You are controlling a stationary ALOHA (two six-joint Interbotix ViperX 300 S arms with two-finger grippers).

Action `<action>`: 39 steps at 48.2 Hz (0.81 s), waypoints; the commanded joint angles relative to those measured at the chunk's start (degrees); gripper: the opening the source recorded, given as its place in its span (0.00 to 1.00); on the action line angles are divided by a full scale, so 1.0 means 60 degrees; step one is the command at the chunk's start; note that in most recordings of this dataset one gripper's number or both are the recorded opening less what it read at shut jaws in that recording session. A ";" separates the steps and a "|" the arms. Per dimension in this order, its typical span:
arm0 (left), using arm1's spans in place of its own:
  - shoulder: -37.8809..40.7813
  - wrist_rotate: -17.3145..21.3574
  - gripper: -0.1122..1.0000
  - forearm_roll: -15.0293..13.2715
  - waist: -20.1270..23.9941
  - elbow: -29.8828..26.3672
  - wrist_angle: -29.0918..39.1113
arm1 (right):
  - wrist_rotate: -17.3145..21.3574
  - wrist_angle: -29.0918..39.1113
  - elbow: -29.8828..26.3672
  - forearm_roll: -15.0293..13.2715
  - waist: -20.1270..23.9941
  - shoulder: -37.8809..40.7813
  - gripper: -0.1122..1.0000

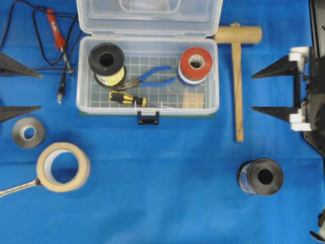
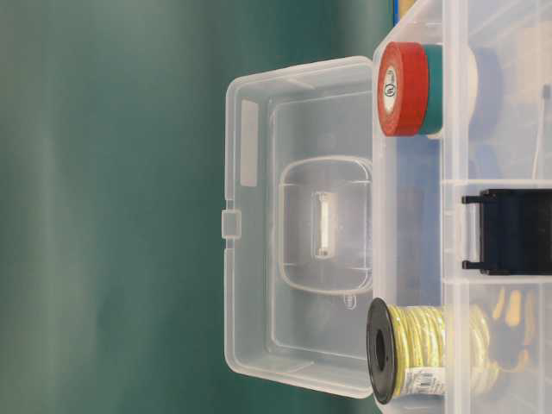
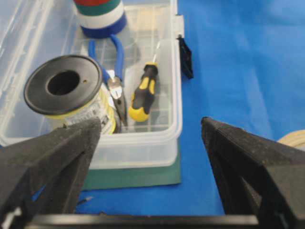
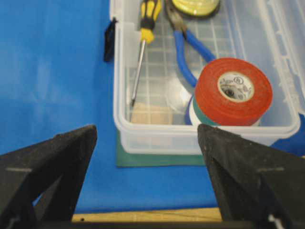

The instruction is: Open the tool box with both arms.

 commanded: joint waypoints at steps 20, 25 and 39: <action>-0.0234 -0.0146 0.84 0.0000 -0.0015 0.0278 -0.0205 | 0.0176 -0.1479 0.1011 0.0352 0.0029 0.0190 0.86; -0.0249 -0.0146 0.84 0.0000 -0.0015 0.0278 -0.0190 | 0.0176 -0.1479 0.0996 0.0352 0.0015 0.0161 0.86; -0.0249 -0.0146 0.84 0.0000 -0.0029 0.0278 -0.0205 | 0.0176 -0.1450 0.0981 0.0337 0.0015 0.0117 0.86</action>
